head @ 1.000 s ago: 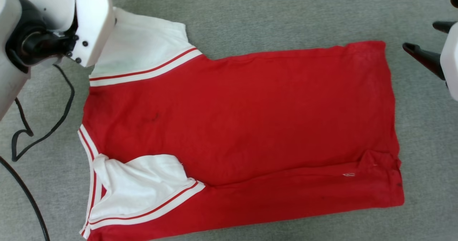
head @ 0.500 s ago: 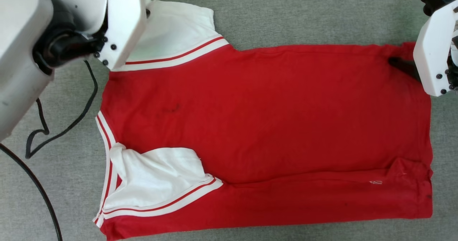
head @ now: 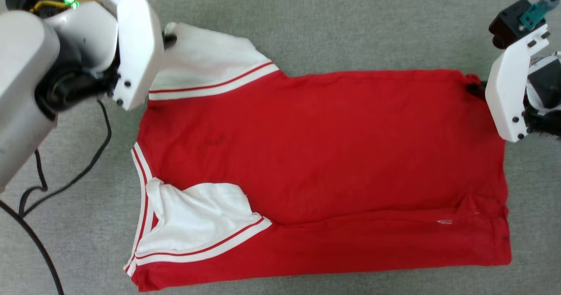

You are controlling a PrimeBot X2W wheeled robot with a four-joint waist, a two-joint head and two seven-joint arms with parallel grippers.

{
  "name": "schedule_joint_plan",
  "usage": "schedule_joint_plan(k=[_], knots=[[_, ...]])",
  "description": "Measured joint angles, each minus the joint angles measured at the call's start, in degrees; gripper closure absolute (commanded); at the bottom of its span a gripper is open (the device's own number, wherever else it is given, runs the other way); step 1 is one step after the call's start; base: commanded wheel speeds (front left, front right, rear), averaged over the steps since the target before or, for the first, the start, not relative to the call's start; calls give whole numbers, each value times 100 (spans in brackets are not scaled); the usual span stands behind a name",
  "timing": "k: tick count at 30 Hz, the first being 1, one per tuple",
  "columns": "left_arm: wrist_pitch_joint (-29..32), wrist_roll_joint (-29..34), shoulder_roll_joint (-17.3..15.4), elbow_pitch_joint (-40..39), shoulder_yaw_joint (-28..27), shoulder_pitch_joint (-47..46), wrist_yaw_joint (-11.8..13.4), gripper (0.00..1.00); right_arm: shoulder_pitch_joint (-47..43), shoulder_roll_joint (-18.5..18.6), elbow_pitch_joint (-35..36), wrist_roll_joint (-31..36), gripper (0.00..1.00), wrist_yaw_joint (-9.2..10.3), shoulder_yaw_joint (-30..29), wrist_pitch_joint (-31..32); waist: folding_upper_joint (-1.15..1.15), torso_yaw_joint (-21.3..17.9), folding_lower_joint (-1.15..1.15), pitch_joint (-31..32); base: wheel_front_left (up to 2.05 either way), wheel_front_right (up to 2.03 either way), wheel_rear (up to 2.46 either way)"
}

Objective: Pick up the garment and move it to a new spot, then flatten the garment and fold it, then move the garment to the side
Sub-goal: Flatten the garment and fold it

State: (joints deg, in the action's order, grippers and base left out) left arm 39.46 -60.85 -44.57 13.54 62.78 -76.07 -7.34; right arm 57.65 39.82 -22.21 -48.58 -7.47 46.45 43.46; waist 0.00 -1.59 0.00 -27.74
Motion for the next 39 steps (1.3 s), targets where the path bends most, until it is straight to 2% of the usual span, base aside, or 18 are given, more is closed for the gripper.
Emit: schedule_joint_plan(k=[7, 13, 27, 32, 39], knots=[[-503, -114, -333, -268, 100, 766, 13, 100, -293, 263, 123, -321, 100, -4, 437, -821, 0, -45, 0, 622, 0, 0, 0], [-822, -200, -703, -794, 230, 1486, 169, 100, -691, 535, 238, -497, 100, -4, 822, -1356, 0, -42, -1, 1107, 0, 0, 0], [-1497, -503, -1432, -1805, 699, 3291, 805, 100, -1830, 906, 543, -787, 100, -4, 1341, -2343, 0, -31, -1, 1854, 0, 0, 0], [-1662, -564, -1448, -1850, 829, 3833, 918, 100, -2131, 957, 537, -818, 100, -4, 1386, -2477, 0, -47, -1, 1869, 0, 0, 0], [-1800, -710, -1113, -1357, 891, 4196, 933, 100, -2330, 734, 221, -713, 100, -4, 1484, -2470, 0, -37, 0, 1716, 0, 0, 0]])
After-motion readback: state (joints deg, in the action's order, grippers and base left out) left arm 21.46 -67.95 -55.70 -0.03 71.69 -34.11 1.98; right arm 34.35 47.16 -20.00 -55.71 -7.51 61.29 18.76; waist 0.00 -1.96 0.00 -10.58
